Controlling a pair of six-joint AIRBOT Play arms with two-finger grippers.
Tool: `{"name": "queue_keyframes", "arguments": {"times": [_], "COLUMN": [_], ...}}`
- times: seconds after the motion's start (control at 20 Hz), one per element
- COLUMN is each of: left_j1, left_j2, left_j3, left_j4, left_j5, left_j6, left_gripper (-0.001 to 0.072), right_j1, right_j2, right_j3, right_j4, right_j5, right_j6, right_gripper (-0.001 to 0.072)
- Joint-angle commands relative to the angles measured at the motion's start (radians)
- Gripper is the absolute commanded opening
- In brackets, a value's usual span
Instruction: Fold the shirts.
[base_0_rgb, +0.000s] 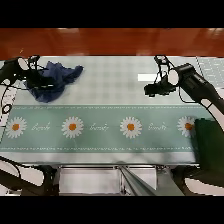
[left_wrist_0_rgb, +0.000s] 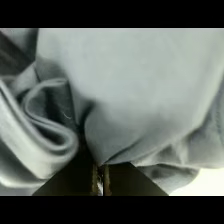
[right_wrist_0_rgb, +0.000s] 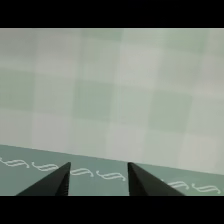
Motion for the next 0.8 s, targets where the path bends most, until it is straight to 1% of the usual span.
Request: {"name": "queue_keyframes", "arguments": {"times": [0.0,0.1,0.25,0.3,0.5,0.75], "left_j1": [-0.003,-0.013,-0.030,-0.037,-0.080,-0.223], "left_j2": [0.034,0.106,0.269,0.325,0.483,0.608], "left_j3": [0.128,0.210,0.270,0.284,0.350,0.430], "left_j4": [-0.010,-0.093,-0.304,-0.338,-0.345,-0.346], "left_j5": [-0.072,-0.058,0.034,0.057,0.056,0.053], "left_j6": [-0.032,-0.043,-0.024,-0.023,-0.020,-0.021], "left_gripper": [0.0027,0.0027,0.0027,0.0027,0.0026,0.0027], "right_j1": [0.000,0.000,0.000,0.000,0.000,0.000], "right_j2": [0.033,0.095,0.216,0.257,0.423,0.617], "right_j3": [0.001,0.001,0.000,0.000,0.000,0.000], "right_j4": [0.033,0.032,0.025,0.025,0.025,0.024], "right_j5": [0.011,0.010,0.036,0.052,0.102,0.156], "right_j6": [0.000,0.000,0.001,0.001,0.000,0.000], "right_gripper": [0.0410,0.0410,0.0410,0.0410,0.0410,0.0409]}}
